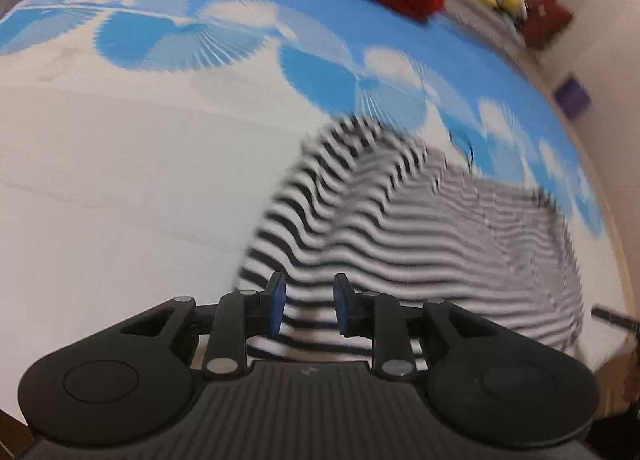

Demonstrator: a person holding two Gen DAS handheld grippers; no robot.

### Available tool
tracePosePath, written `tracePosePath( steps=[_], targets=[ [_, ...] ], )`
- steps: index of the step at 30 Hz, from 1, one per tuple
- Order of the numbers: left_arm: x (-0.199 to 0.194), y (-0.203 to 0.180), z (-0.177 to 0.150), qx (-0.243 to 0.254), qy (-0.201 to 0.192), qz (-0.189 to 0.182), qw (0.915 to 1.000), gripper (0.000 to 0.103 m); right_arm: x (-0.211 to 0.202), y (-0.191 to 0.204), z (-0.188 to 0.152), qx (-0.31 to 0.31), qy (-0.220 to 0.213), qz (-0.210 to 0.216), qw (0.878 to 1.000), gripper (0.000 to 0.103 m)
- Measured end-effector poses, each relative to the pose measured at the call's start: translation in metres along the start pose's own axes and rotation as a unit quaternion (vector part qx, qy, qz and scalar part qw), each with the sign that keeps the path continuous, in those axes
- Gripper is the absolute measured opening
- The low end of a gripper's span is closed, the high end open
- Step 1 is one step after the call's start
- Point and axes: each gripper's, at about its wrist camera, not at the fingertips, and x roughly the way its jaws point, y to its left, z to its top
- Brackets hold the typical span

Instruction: Fold small clothes

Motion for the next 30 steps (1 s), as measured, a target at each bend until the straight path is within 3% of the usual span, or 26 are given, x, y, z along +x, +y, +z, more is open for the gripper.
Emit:
tracePosePath(
  steps=[2, 4, 6, 8, 11, 16, 24, 30],
  targets=[
    [0.022, -0.006, -0.006, 0.013, 0.054, 0.023, 0.9982, 0.034, 0.015, 0.006, -0.006, -0.025, 0.045, -0.021, 0.998, 0.041],
    [0.043, -0.006, -0.012, 0.017, 0.107, 0.073, 0.9914, 0.036, 0.037, 0.007, -0.017, -0.043, 0.115, -0.061, 0.991, 0.043],
    [0.049, -0.004, -0.011, 0.013, 0.113, 0.089, 0.9895, 0.036, 0.046, 0.006, -0.021, -0.053, 0.139, -0.084, 0.985, 0.049],
    [0.043, -0.004, -0.005, 0.006, 0.088, 0.094, 0.9916, 0.036, 0.041, 0.009, -0.017, -0.056, 0.119, -0.084, 0.988, 0.050],
    [0.028, -0.007, 0.003, 0.008, 0.037, 0.094, 0.9948, 0.036, 0.023, 0.012, -0.007, -0.060, 0.049, -0.079, 0.994, 0.050],
    [0.023, -0.030, 0.017, 0.024, -0.018, 0.104, 0.9942, 0.036, 0.009, 0.013, 0.015, -0.042, -0.033, -0.077, 0.996, 0.051],
    [0.043, -0.053, 0.044, 0.006, -0.034, 0.105, 0.9938, 0.036, 0.030, 0.025, 0.033, -0.063, -0.028, -0.087, 0.994, 0.051],
    [0.053, -0.072, 0.051, 0.013, -0.037, 0.089, 0.9953, 0.036, 0.056, 0.038, 0.040, -0.080, 0.003, -0.093, 0.992, 0.051]
  ],
)
